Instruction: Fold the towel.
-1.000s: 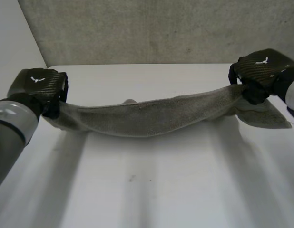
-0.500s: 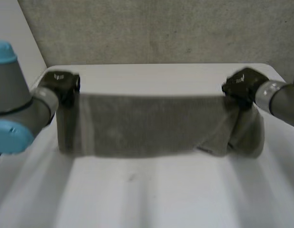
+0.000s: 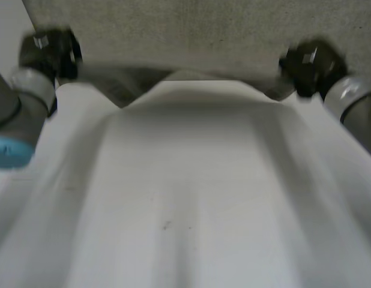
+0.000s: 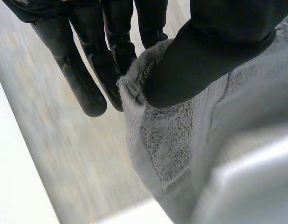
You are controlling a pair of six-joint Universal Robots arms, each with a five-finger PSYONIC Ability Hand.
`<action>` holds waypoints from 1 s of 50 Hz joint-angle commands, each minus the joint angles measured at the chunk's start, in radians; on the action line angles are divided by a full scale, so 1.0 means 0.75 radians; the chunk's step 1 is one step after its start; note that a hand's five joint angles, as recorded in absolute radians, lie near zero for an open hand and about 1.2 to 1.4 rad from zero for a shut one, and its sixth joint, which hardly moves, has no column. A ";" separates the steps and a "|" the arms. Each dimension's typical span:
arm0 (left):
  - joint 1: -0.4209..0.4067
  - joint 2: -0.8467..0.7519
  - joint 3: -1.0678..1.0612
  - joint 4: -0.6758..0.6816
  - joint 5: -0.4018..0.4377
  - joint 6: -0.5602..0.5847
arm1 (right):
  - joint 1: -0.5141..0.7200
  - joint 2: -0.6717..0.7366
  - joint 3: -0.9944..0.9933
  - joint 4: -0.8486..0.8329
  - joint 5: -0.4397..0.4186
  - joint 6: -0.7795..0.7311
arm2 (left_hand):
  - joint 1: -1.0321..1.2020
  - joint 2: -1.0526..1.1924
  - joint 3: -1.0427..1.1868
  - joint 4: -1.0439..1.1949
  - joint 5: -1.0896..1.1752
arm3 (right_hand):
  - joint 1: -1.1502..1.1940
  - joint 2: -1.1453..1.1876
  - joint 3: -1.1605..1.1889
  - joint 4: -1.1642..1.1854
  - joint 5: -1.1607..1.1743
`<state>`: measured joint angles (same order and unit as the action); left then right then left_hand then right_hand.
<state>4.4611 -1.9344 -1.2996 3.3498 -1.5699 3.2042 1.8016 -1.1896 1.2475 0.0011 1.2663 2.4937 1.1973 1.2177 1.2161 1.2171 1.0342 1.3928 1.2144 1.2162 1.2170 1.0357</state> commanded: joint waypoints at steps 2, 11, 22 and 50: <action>0.012 0.006 -0.465 0.104 0.060 0.013 | -0.001 0.134 0.249 0.160 -0.017 -0.147 | 0.265 0.238 0.240 0.239 0.250 | 0.005 0.242 0.240 0.239 0.248; 0.053 0.004 -0.535 0.201 0.056 0.021 | -0.036 0.234 0.398 -0.124 -0.005 0.002 | 0.265 0.238 0.240 0.239 0.250 | 0.005 0.242 0.240 0.239 0.248; 0.118 0.078 -0.509 0.205 0.056 0.005 | -0.128 0.220 0.407 -0.149 0.023 0.338 | 0.265 0.238 0.240 0.239 0.250 | -0.843 -0.605 -0.608 -0.609 -0.600; 0.139 0.057 -0.497 0.203 0.058 0.002 | -0.220 0.269 0.433 -0.112 0.036 0.526 | 0.265 0.238 0.240 0.239 0.250 | -0.002 0.236 0.234 0.233 0.242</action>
<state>4.5639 -1.8883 -1.6720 3.5024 -1.5272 3.2046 1.6377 -0.9992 1.5793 -0.0802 1.2935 2.9028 1.1973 1.2179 1.2164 1.2172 1.0342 0.9822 0.8471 0.8456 0.8455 0.6635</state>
